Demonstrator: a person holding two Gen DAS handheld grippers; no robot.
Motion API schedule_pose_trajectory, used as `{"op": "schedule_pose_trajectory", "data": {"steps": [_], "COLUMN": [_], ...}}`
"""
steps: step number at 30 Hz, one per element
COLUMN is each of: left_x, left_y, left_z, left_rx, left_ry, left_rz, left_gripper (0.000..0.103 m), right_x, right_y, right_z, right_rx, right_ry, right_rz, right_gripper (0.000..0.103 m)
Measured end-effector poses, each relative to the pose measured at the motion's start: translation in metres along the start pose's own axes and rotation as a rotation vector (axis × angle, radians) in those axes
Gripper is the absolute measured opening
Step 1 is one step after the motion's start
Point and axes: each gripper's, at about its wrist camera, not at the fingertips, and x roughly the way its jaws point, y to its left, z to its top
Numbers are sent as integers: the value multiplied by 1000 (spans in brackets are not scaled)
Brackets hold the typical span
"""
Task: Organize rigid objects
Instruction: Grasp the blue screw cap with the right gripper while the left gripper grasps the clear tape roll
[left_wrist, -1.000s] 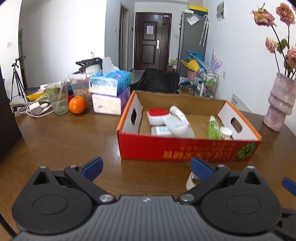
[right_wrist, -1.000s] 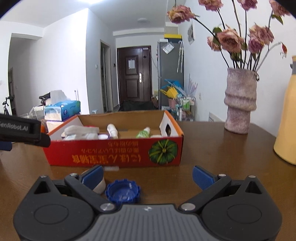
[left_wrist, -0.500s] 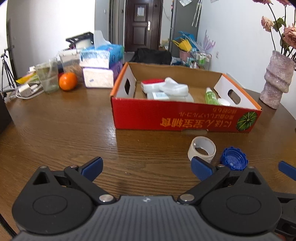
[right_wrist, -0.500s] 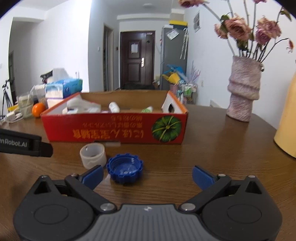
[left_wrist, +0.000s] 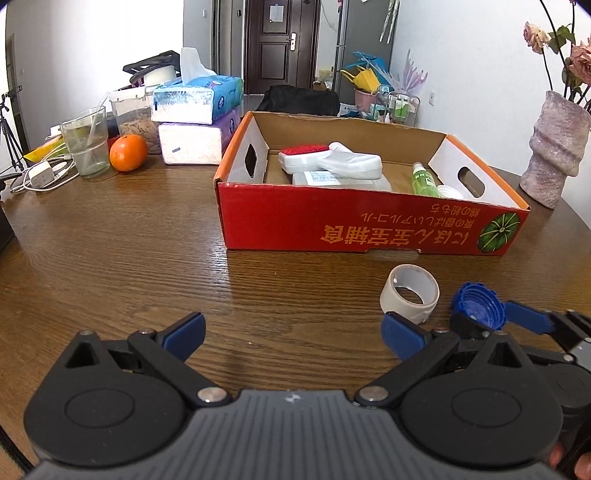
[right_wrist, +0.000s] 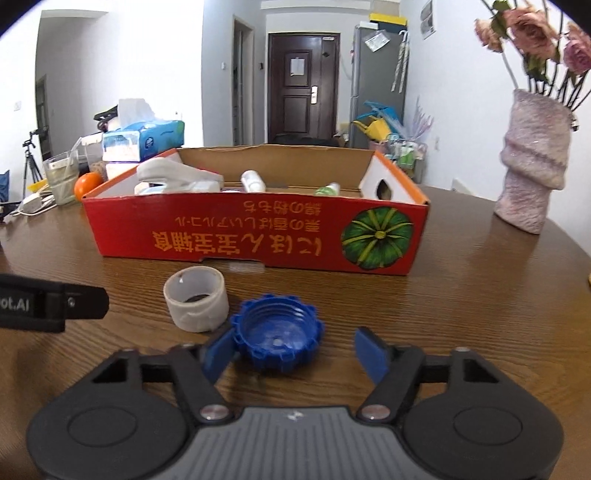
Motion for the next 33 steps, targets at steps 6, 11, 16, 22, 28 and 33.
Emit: {"op": "schedule_pose_trajectory", "data": {"steps": [6, 11, 16, 22, 28, 33], "left_x": [2, 3, 5, 9, 16, 22], "left_y": [-1, -3, -13, -31, -52, -67], "left_z": [0, 0, -1, -3, -4, -5], "left_rx": [1, -1, 16, 48, 71, 82], "left_ry": [5, -8, -26, -31, -16, -3], "left_rz": [-3, -21, -44, -66, -85, -78], "left_gripper": [103, 103, 103, 103, 103, 103], "right_x": [1, -4, -8, -10, -13, -15], "right_y": [2, -1, -13, -33, -49, -63], "right_z": [2, 3, 6, 9, 10, 11], "right_rx": [-12, -7, 6, 33, 46, 52], "right_ry": [-6, -31, -55, -69, -82, -90], "right_rz": [26, 13, 5, -7, -12, -22], "right_gripper": [51, 51, 51, 51, 51, 51]}}
